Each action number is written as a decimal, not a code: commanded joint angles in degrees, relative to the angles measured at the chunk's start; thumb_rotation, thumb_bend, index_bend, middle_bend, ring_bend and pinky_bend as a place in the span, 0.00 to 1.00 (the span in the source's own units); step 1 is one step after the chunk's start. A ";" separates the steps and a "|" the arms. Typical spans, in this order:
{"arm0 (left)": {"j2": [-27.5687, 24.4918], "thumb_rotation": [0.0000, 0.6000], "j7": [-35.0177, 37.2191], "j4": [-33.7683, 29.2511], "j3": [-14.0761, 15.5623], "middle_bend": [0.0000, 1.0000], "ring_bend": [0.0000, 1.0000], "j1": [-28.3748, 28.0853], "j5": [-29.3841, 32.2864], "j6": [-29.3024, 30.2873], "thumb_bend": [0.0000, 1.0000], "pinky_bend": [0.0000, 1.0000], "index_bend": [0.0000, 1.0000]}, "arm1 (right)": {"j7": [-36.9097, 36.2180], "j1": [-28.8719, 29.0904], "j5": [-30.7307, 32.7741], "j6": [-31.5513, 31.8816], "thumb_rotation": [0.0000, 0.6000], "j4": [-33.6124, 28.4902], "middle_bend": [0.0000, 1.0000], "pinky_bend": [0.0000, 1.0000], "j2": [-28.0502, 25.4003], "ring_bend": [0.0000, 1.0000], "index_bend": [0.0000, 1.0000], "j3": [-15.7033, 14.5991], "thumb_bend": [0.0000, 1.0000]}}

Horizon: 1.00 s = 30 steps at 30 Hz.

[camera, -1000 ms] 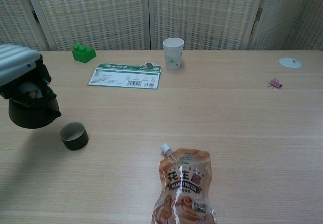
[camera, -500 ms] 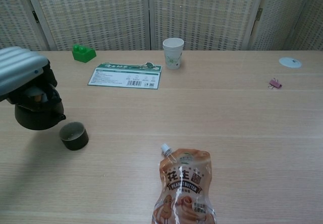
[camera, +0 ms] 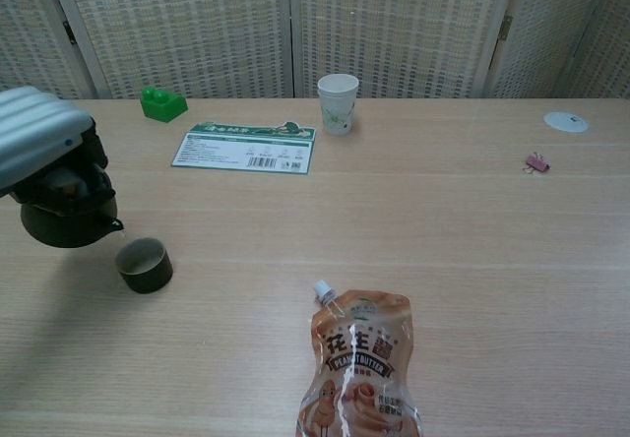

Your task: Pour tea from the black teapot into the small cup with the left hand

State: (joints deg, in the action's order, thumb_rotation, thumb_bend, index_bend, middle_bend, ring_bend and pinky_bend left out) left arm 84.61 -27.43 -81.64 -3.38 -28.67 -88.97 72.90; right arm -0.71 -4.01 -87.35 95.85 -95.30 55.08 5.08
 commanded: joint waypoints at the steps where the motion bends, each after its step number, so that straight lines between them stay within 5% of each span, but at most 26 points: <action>1: 0.02 0.95 -0.21 0.26 0.16 1.00 1.00 -0.02 -0.24 0.03 0.43 0.57 1.00 | 0.00 0.00 0.00 -0.01 1.00 0.01 0.26 0.25 0.00 0.22 0.30 0.01 0.19; 30: 0.20 0.95 -4.64 3.23 1.05 1.00 1.00 -0.43 -4.39 1.50 0.43 0.57 1.00 | -0.51 -0.02 -0.04 0.04 1.00 0.31 0.26 0.25 0.05 0.22 0.30 0.10 0.19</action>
State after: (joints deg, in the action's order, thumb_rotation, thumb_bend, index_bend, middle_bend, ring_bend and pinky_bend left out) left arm 84.80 -32.07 -78.40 -2.33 -29.10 -93.35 74.41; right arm -1.22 -4.03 -87.39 95.90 -94.98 55.13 5.18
